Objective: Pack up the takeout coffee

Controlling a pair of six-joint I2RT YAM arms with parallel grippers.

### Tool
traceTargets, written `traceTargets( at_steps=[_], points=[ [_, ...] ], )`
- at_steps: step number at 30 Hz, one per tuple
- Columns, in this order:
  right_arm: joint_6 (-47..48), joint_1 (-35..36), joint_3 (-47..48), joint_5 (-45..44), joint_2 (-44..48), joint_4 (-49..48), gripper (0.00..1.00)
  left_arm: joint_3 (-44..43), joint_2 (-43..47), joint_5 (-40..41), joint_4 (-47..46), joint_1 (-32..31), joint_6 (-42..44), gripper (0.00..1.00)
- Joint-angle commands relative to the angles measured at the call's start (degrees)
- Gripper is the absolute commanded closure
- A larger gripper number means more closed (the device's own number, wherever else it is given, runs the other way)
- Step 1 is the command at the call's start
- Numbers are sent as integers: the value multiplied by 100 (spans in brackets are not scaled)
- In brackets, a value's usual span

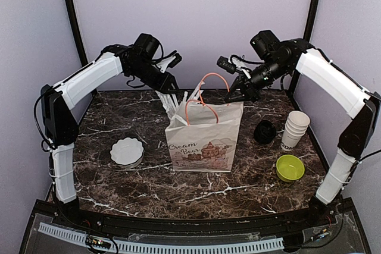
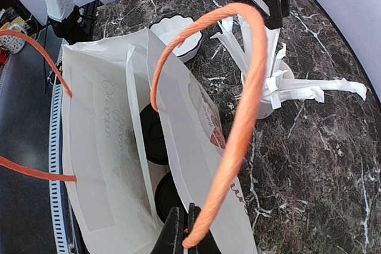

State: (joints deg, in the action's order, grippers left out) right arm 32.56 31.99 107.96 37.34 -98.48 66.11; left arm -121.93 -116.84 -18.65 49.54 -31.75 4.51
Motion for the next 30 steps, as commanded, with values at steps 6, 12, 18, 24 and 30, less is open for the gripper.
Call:
traceTargets(
  at_steps=[6,12,18,24,30],
  points=[
    [43,38,-6,78,-99,106,97,-260,-24,290,81,-56,91,59],
    [40,44,7,80,-110,121,97,-210,-71,214,139,-66,112,66],
    [32,53,15,76,-101,114,97,-216,-113,357,169,-137,176,64],
    [32,62,23,71,-93,121,97,-275,-155,252,207,-176,181,76],
    [32,62,6,71,-91,118,97,-500,-103,169,221,-191,161,91]
  ],
)
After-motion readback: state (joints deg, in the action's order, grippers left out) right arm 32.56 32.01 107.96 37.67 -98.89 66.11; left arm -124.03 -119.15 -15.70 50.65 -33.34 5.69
